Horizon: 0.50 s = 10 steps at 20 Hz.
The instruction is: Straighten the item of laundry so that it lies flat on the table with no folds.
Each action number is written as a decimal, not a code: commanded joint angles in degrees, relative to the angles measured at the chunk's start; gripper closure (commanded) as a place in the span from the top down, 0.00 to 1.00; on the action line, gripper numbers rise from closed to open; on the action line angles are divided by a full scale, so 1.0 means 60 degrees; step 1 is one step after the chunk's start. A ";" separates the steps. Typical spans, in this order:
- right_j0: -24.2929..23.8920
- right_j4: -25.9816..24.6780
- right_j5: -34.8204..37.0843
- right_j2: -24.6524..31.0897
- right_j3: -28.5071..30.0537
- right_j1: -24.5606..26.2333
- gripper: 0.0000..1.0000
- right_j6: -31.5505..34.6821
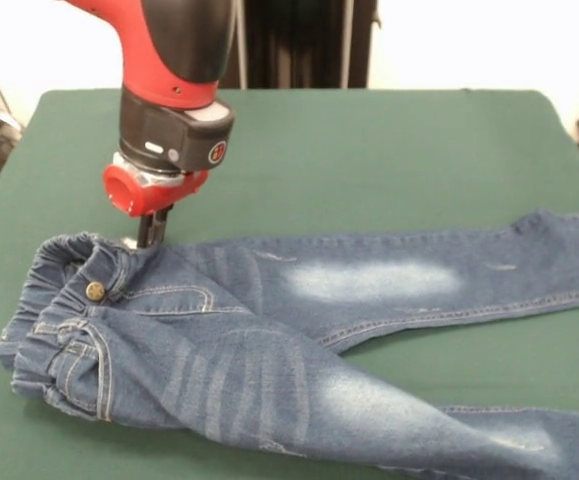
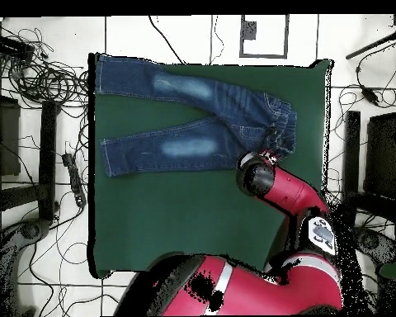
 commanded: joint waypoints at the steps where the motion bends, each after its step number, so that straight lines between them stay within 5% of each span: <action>1: -0.0153 -0.0233 0.0140 0.0425 0.1948 0.0735 0.00 0.0159; 10: -0.0141 -0.0301 0.0191 0.0459 0.2267 0.0497 0.00 0.0004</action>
